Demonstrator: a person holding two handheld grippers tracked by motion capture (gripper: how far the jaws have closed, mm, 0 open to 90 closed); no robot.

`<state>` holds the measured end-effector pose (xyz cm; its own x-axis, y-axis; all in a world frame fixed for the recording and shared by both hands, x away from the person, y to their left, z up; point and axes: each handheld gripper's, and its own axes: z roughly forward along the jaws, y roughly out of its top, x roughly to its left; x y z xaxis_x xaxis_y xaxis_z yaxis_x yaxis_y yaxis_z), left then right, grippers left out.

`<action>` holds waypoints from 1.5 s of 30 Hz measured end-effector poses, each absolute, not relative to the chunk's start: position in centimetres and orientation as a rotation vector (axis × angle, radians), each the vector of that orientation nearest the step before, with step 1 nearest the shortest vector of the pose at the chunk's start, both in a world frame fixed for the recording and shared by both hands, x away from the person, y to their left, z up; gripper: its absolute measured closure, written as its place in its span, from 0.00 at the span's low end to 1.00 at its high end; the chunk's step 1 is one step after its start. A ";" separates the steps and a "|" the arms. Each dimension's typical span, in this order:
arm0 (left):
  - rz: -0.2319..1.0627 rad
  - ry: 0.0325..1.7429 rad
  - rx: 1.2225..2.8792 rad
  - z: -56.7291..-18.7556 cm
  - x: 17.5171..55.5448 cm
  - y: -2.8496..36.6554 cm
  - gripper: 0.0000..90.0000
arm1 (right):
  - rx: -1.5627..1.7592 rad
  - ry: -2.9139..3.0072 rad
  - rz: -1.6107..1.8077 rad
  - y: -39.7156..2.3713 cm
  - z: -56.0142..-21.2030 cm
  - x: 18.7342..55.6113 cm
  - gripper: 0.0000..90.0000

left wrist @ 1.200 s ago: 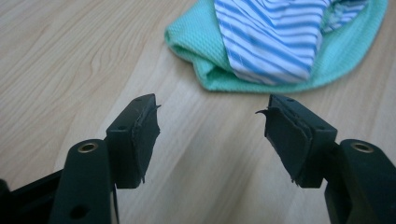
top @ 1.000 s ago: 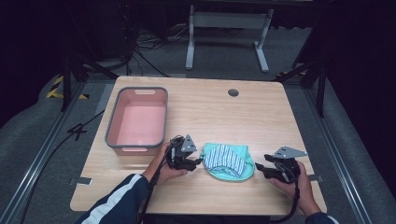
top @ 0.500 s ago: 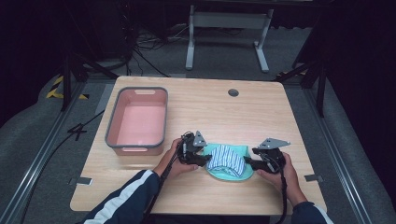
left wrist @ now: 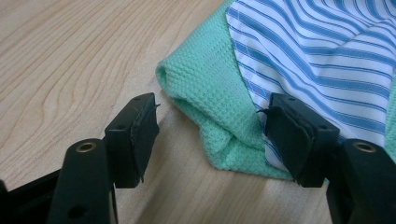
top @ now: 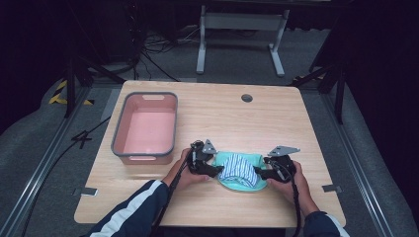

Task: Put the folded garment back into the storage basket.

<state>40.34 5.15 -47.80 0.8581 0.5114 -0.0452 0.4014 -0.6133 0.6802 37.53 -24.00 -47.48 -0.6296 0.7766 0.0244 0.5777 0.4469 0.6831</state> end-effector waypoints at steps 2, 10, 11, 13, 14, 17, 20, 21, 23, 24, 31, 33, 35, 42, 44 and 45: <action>0.198 0.656 2.309 -47.8 40.3 5.1 0.38 | 1.149 2.421 0.981 -24.0 -47.5 37.5 0.54; 0.131 0.549 2.308 -47.8 40.1 5.3 0.65 | 1.103 2.456 1.035 -23.6 -47.5 37.0 0.81; 0.121 0.544 2.298 -47.8 40.1 5.3 0.69 | 1.100 2.457 1.036 -23.5 -47.5 36.9 0.83; 0.115 0.535 2.295 -47.8 40.1 5.3 0.74 | 1.099 2.459 1.040 -23.5 -47.5 36.9 0.85; 0.103 0.531 2.294 -47.8 40.1 5.3 0.74 | 1.099 2.459 1.040 -23.5 -47.5 36.9 0.85; 0.093 0.511 2.298 -47.8 40.0 5.4 0.82 | 1.102 2.456 1.045 -23.5 -47.5 36.8 0.88; 0.098 0.506 2.296 -47.9 39.9 5.3 0.86 | 1.118 2.450 1.050 -23.5 -47.5 36.8 0.90; 0.108 0.507 2.298 -47.8 39.8 5.2 0.86 | 1.119 2.451 1.047 -23.4 -47.5 36.7 0.90; 0.131 0.495 2.310 -47.7 39.7 5.1 0.88 | 1.118 2.454 1.041 -23.4 -47.4 36.7 0.90; 0.131 0.499 2.309 -47.7 39.6 5.1 0.89 | 1.121 2.454 1.043 -23.4 -47.4 36.7 0.91; 0.137 0.478 2.332 -47.4 39.5 5.1 0.91 | 1.123 2.453 1.057 -23.5 -47.1 36.5 0.91; 0.143 0.461 2.343 -47.3 39.4 5.1 0.91 | 1.114 2.455 1.066 -23.5 -46.8 36.4 0.91; 0.154 0.456 2.339 -47.1 39.4 5.1 0.91 | 1.114 2.445 1.082 -23.6 -46.6 36.2 0.91; 0.168 0.438 2.334 -46.3 39.2 5.2 0.92 | 1.109 2.427 1.106 -23.7 -45.8 36.0 0.92; 0.171 0.431 2.325 -45.9 39.2 5.4 0.92 | 1.106 2.424 1.106 -23.7 -45.6 35.9 0.92; 0.175 0.434 2.319 -45.8 39.2 5.4 0.92 | 1.113 2.422 1.112 -23.6 -45.6 35.9 0.92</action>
